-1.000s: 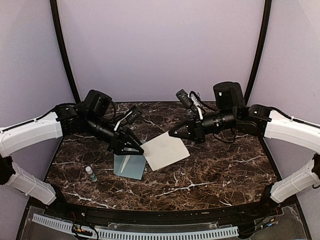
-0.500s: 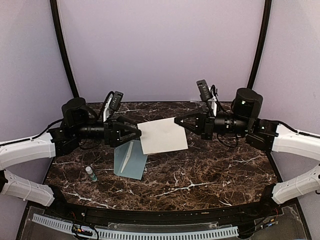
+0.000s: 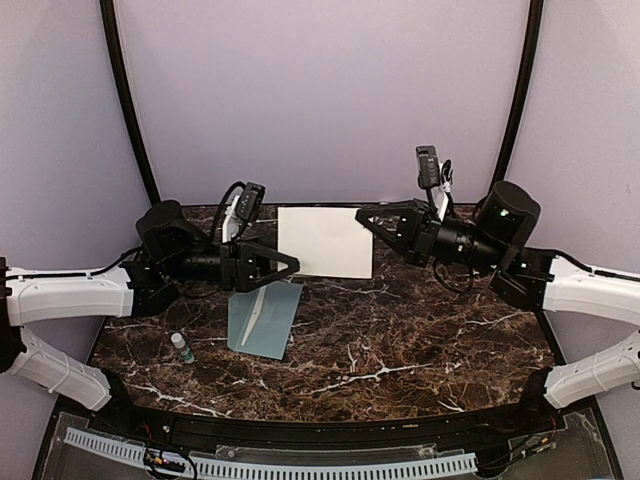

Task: Place the letter into the envelope and seal it
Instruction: Fold the letter.

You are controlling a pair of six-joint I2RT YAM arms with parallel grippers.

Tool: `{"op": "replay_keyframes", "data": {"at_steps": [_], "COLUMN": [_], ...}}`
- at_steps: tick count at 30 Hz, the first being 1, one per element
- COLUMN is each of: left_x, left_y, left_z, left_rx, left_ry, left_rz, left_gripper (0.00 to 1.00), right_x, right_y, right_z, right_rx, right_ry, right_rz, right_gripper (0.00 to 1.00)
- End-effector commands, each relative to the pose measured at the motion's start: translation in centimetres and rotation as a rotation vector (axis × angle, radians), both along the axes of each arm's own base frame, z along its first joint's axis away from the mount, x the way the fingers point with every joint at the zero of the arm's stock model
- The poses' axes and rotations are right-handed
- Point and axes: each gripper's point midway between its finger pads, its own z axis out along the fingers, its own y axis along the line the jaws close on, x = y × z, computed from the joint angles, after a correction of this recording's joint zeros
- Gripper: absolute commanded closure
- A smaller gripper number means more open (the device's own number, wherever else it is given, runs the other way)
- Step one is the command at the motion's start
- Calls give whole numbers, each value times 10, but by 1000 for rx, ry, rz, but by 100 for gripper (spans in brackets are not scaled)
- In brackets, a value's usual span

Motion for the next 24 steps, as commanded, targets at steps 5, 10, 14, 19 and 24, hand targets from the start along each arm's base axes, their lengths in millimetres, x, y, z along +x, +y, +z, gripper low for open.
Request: {"op": "replay_keyframes", "data": {"at_steps": [5, 10, 14, 19, 24], "left_x": [-5, -2, -3, -11, -15], "left_y": [3, 2, 0, 1, 2], "left_z": [34, 31, 19, -19, -66], "left_rx": [-106, -99, -24, 201, 402], "left_ry": [-72, -67, -90, -125, -86], "left_rz": [-10, 5, -5, -72, -150], "left_gripper": [83, 100, 100, 100, 100], "right_x": [8, 7, 13, 26, 20], "right_y": [-11, -12, -17, -33, -25], "right_z": [8, 4, -5, -23, -61], "right_rx": [67, 60, -6, -183, -416], "right_ry": [10, 25, 47, 67, 110], "right_rz": [-63, -56, -101, -184, -70], "right_gripper": [100, 100, 54, 16, 13]}}
